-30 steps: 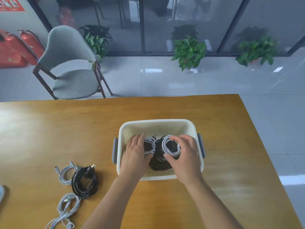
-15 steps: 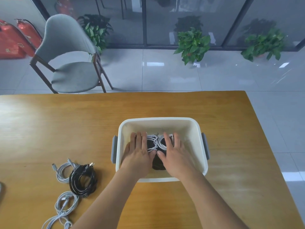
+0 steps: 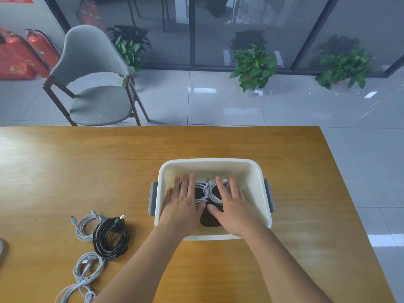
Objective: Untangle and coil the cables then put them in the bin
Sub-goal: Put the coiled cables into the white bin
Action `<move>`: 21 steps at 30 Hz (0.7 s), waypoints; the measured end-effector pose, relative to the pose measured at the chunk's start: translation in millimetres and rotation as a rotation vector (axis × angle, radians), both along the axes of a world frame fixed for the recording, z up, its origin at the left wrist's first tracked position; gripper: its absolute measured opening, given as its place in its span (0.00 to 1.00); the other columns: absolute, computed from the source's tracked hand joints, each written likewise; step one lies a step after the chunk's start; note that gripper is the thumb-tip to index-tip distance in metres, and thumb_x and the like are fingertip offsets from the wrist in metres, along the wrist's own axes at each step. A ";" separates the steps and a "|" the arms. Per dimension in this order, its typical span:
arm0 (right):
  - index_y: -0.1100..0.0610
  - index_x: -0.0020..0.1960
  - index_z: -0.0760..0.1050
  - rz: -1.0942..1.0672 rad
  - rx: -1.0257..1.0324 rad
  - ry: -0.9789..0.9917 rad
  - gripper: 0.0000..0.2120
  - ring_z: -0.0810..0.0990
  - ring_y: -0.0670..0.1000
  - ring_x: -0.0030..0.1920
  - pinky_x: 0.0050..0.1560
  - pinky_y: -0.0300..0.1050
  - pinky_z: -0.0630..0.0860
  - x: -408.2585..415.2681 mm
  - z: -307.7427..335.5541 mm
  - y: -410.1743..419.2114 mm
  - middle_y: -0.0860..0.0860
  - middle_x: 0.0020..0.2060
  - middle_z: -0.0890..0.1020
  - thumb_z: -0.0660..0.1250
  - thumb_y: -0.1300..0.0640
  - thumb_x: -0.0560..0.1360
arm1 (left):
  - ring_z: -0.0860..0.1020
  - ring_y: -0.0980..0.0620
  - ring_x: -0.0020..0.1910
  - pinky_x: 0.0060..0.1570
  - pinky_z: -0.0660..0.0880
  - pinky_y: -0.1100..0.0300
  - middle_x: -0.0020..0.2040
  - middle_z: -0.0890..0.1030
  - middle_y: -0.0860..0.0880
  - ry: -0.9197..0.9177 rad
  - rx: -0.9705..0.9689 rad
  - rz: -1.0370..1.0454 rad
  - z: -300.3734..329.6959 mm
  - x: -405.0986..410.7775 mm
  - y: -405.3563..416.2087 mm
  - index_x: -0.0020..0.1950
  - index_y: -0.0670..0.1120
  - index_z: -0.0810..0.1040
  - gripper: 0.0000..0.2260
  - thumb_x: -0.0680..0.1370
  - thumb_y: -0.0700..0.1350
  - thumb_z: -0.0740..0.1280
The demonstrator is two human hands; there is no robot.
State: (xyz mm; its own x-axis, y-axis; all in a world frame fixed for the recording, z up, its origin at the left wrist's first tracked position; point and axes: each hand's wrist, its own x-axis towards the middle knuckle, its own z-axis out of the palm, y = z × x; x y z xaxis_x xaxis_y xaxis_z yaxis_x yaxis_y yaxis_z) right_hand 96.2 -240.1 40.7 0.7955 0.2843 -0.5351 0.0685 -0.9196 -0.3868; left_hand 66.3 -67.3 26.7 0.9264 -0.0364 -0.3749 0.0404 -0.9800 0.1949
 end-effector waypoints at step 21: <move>0.40 0.82 0.55 0.132 0.389 -0.336 0.27 0.45 0.39 0.82 0.80 0.41 0.51 -85.7 56.1 84.0 0.38 0.83 0.47 0.57 0.41 0.85 | 0.44 0.50 0.84 0.81 0.54 0.45 0.85 0.48 0.48 -0.482 -0.141 0.193 24.2 -127.6 70.9 0.85 0.48 0.44 0.33 0.85 0.56 0.56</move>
